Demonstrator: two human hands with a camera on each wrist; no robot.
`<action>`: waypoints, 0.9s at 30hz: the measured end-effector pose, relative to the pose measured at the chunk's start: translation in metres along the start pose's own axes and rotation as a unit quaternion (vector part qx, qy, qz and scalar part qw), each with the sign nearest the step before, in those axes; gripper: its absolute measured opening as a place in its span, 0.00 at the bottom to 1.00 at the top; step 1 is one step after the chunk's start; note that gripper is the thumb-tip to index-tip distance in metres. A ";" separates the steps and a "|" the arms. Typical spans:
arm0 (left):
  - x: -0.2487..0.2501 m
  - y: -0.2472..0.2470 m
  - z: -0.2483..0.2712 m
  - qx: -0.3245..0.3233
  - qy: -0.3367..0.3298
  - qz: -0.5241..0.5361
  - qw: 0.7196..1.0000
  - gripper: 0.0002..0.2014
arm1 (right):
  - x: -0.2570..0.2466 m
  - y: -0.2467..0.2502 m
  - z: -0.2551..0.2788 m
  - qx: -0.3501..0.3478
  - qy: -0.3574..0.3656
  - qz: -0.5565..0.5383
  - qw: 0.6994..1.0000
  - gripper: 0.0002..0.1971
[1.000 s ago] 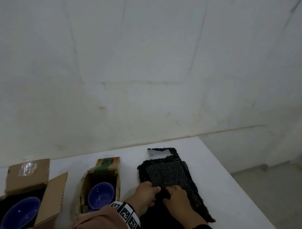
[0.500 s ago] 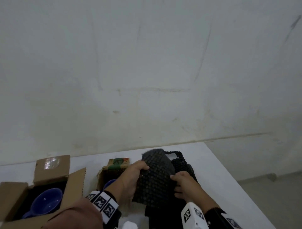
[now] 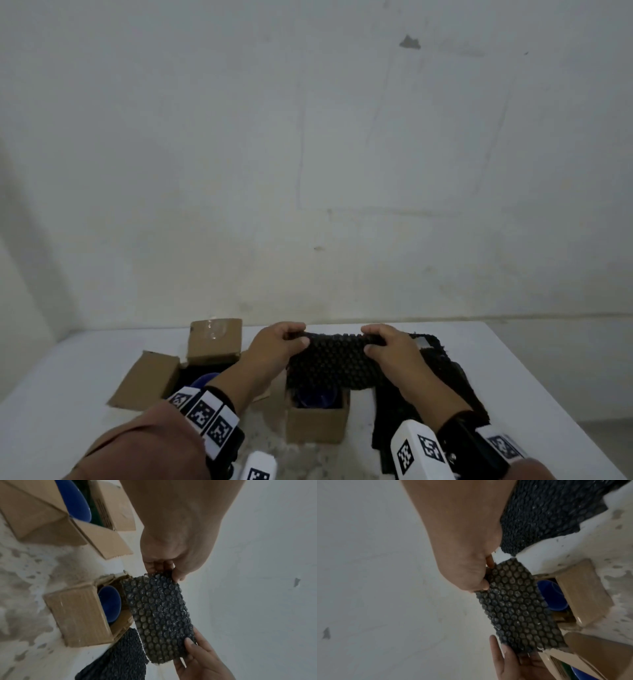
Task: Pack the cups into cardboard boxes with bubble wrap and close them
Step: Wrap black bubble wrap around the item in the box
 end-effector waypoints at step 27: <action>-0.020 0.041 -0.014 -0.143 0.074 0.220 0.962 0.09 | -0.035 -0.094 -0.005 -0.063 -0.083 -0.314 0.944 0.12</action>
Point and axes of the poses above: each hand's wrist, its own z-axis away from the middle knuckle, its own y-axis out of the back of the hand, x = y × z, the point moved 5 cm from there along -z, towards the middle knuckle, and after that the axes turned 5 degrees about y, right-handed, at the moved point
